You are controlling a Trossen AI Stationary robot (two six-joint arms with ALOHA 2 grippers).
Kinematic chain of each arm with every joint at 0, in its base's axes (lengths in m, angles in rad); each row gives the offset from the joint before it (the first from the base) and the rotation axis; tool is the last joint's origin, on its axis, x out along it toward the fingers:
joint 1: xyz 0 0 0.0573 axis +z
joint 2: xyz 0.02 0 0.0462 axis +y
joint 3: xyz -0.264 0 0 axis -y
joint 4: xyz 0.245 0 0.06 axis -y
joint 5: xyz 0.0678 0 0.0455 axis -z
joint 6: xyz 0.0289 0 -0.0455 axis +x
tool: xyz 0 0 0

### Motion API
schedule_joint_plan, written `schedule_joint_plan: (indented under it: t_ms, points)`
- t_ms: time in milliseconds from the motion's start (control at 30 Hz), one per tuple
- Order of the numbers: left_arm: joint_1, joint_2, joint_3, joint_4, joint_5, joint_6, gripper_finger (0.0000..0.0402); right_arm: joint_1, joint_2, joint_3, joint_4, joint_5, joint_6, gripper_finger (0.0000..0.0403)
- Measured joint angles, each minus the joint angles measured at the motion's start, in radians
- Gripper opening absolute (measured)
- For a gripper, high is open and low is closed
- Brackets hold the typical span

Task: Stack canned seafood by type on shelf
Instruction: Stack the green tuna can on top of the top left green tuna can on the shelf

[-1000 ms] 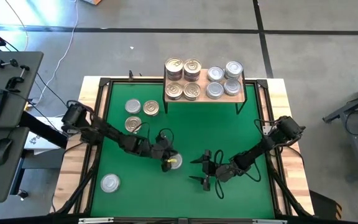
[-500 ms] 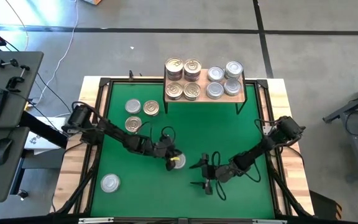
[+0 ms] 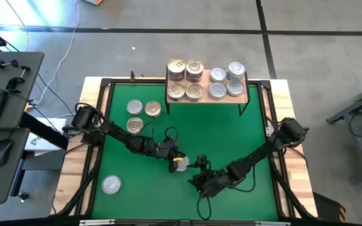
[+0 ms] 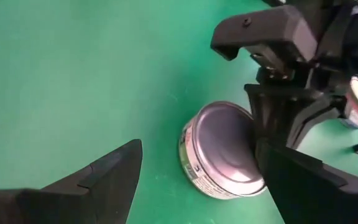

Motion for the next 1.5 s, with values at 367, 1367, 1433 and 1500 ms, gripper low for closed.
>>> schedule_joint_plan:
  t_ms: [367,1367,1433,1500]
  points:
    - [-0.062,-0.160,-0.010,-0.094,-0.054,0.058,0.0000,0.015,0.000,0.000,-0.004,0.069,0.046,0.0309]
    - [-0.165,-0.208,-0.068,-0.268,-0.145,-0.103,0.0000,0.004,0.013,-0.001,0.004,-0.029,0.070,0.0309]
    - [-0.166,-0.206,-0.085,-0.217,-0.145,-0.087,0.0000,-0.003,0.027,-0.001,0.003,-0.032,0.055,0.0309]
    - [-0.166,-0.206,-0.097,-0.178,-0.143,-0.069,0.0000,-0.010,0.047,-0.001,0.021,-0.029,0.029,0.0309]
